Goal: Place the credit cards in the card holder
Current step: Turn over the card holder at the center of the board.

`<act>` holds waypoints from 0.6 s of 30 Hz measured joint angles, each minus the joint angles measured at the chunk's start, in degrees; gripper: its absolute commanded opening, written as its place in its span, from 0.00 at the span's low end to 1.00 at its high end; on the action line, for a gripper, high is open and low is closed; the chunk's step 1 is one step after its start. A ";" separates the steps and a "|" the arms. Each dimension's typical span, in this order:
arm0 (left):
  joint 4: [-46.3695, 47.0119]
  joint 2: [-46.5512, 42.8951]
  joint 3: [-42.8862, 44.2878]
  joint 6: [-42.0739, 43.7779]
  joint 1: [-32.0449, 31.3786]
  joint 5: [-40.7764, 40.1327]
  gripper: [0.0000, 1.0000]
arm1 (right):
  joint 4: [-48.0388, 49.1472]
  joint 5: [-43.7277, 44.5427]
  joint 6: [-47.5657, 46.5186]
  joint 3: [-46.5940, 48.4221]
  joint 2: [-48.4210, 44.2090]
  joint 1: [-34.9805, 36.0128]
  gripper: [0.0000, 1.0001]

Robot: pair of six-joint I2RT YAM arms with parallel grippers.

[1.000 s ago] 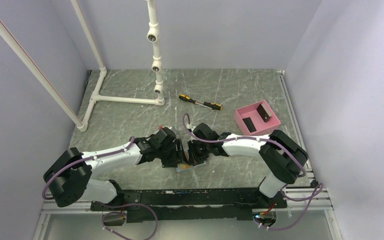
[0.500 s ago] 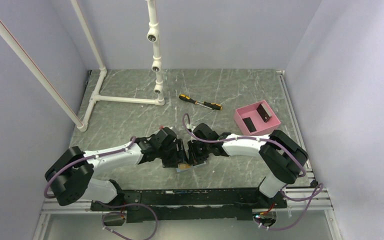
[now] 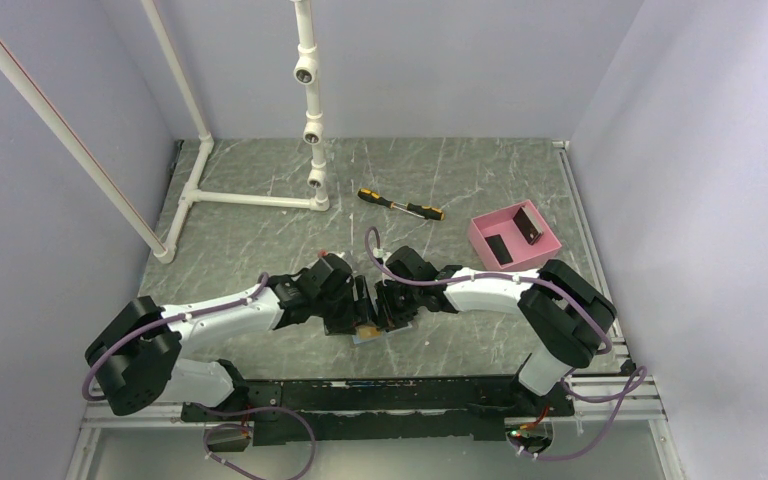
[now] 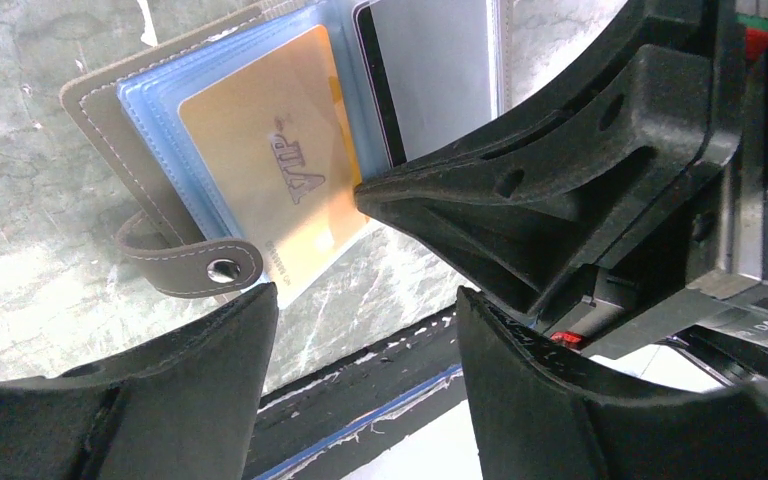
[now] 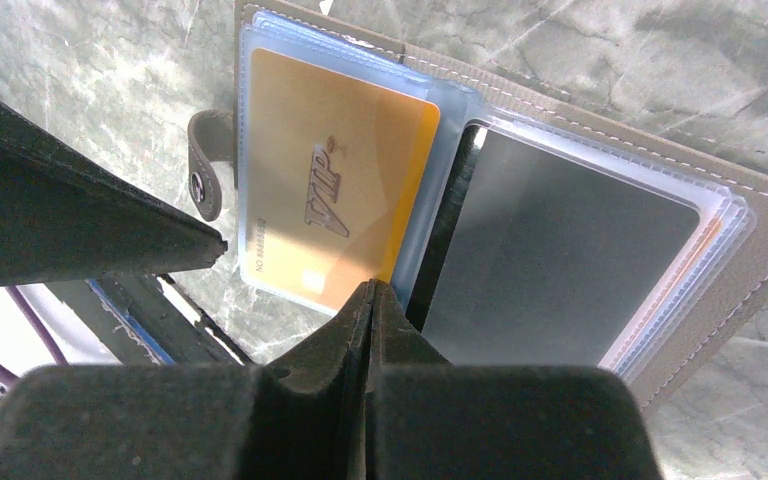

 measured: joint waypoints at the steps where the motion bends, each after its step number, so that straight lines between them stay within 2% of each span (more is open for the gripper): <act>1: 0.02 0.00 0.00 -0.13 -0.02 0.02 0.72 | 0.02 -0.02 0.00 0.00 0.00 0.00 0.00; 11: 0.00 0.11 -1.22 -0.76 -0.74 0.00 0.73 | 0.20 -0.09 0.00 -0.09 0.02 0.00 0.00; 18: 0.50 0.96 -1.27 -0.79 -0.74 0.04 0.67 | 0.55 -0.33 0.02 -0.13 0.20 0.00 0.00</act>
